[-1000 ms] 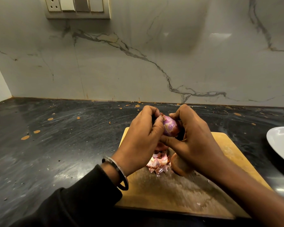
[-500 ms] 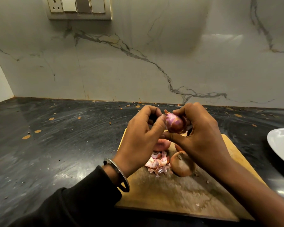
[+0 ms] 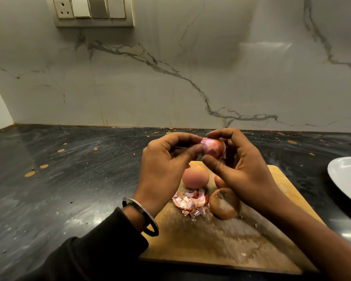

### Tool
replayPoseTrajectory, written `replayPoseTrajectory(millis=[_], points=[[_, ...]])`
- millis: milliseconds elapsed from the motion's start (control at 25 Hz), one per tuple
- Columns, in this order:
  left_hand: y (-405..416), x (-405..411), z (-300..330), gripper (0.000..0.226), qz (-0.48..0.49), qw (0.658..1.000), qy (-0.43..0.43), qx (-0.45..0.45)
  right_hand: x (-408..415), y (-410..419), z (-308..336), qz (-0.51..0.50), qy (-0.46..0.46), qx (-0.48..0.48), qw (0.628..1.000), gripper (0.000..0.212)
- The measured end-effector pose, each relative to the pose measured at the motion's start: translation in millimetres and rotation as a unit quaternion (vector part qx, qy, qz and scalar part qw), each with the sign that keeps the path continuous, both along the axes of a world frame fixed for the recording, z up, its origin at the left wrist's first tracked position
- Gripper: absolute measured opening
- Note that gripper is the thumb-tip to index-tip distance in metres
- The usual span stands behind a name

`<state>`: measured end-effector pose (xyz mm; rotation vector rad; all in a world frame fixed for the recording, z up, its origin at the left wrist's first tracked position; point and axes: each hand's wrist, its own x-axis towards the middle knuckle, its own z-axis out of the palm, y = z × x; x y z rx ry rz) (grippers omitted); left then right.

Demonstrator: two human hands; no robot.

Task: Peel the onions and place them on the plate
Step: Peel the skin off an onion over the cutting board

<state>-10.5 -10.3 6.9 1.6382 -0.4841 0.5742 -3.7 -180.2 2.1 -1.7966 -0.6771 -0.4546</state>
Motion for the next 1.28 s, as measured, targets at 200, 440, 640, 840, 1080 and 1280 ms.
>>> replayPoseTrajectory(millis=[200,440,640,840,1080,1280], points=[[2,0,1,0.009,0.041,0.996,-0.006,0.078,1,-1,-1,-0.012,-0.034,-0.023,0.999,0.046],[-1,0,-2,0.011,-0.018,0.992,0.045,0.116,11,-6,-7,-0.123,-0.131,-0.092,0.979,0.041],[3,3,-4,0.008,-0.021,0.979,0.134,0.152,17,-16,-5,-0.128,-0.094,-0.091,0.983,0.049],[7,0,-1,0.021,0.029,0.965,0.072,0.252,14,-12,-8,-0.075,-0.013,-0.033,0.997,0.051],[10,2,5,0.014,0.098,0.981,0.022,0.167,13,-14,-3,0.001,0.027,0.000,1.000,0.047],[12,2,3,0.013,0.140,0.964,-0.028,0.223,13,-13,-5,0.004,-0.014,-0.054,0.998,0.051]])
